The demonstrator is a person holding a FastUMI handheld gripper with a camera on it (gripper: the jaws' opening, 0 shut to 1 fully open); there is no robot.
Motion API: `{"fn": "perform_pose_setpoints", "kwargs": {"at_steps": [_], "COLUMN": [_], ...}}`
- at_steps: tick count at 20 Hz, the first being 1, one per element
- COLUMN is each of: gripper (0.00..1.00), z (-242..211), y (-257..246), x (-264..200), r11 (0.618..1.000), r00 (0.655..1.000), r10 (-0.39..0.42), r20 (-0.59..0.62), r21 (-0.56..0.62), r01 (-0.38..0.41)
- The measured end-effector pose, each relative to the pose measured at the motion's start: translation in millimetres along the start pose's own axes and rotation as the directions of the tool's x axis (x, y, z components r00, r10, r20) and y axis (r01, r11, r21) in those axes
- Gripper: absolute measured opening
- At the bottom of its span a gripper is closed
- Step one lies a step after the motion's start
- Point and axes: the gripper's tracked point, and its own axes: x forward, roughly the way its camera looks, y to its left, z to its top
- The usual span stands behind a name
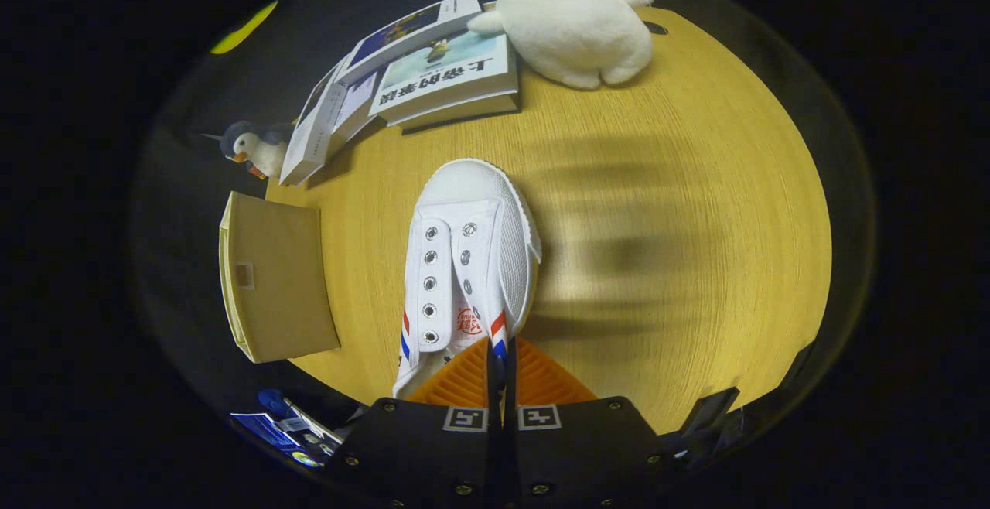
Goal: Open the storage box then place both shoes into the box .Put the left shoe in first, then the right shoe, with the right side of both shoes facing outward in a uniform manner.
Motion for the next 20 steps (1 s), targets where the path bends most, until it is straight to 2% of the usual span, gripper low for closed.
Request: {"fn": "perform_pose_setpoints", "kwargs": {"at_steps": [9,20], "gripper": [0.0,0.0], "z": [21,34], "y": [61,145], "x": [-60,-79], "r11": [0.995,0.969], "r00": [0.995,0.992], "r10": [0.051,0.083], "r20": [0.083,0.094], "r21": [-0.094,-0.24], "r01": [-0.043,-0.058]}}
